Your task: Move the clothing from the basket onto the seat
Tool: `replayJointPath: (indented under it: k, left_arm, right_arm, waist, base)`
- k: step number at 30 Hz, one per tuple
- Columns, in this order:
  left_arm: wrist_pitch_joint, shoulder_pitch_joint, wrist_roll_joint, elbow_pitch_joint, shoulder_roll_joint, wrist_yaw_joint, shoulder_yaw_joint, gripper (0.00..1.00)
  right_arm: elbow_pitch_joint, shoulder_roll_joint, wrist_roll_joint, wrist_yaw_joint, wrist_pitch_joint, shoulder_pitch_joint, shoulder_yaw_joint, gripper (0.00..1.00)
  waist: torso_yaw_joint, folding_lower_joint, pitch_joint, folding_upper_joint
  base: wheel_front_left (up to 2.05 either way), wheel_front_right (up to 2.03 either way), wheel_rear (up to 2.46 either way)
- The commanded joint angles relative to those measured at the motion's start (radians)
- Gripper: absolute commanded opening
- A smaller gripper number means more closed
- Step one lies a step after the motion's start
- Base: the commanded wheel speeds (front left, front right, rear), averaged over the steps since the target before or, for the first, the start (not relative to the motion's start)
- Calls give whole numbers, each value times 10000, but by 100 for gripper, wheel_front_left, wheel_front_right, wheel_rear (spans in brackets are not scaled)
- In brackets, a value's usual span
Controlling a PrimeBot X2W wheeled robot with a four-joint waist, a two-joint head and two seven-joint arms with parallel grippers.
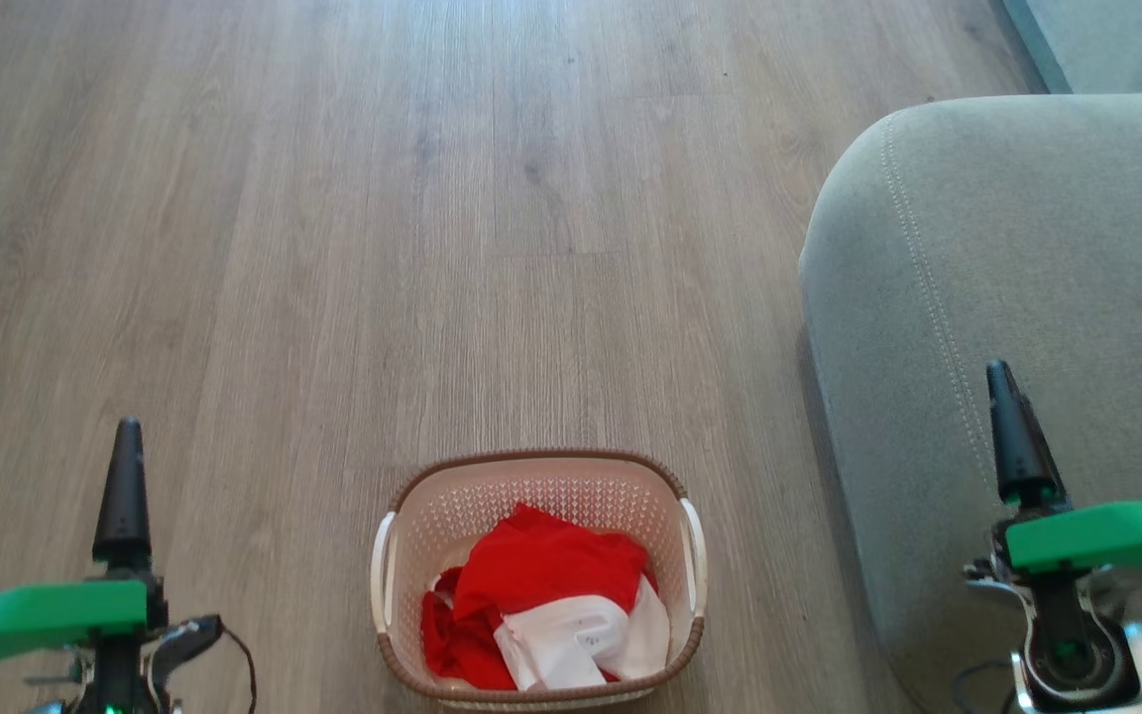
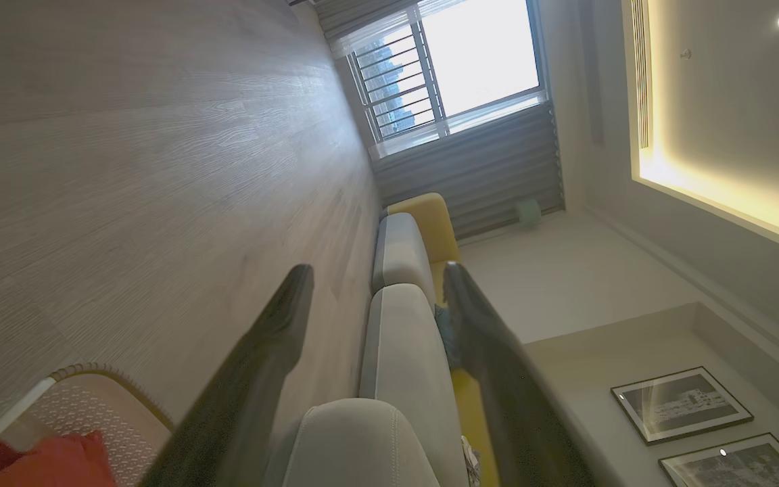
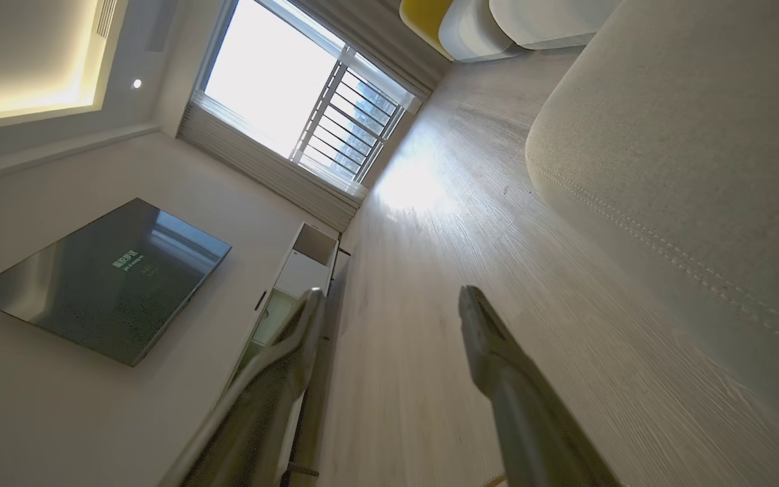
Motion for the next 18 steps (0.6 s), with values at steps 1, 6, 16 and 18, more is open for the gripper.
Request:
replayJointPath:
  k: [1, 6, 16, 18]
  left_arm:
    - [-111, -609, 402, -590, 93, 21, 276, 100]
    - [-285, -717, 1376, -1528, 100, 410, 184, 100]
    - [-578, -756, 3012, -3121, 111, 1255, -532, 100]
    - [-608, -767, 3226, -3265, 112, 1336, -587, 100]
  right_arm:
    - [-589, -86, -488, 5, -142, -686, 185, 100]
    - [-992, -89, -1589, 5, -320, -803, 454, 100]
    - [-1542, -209, -3608, 5, -617, -1013, 1062, 100]
    - [-1593, -227, -3792, 5, -647, -1036, 1124, 100]
  waist:
    - [1, 0, 14, 0]
    - [5, 0, 55, 0]
    - [11, 0, 100, 0]
    - [11, 0, 105, 0]
  base:
    - [0, 0, 0]
    - [0, 0, 0]
    - [0, 0, 0]
    - [0, 0, 0]
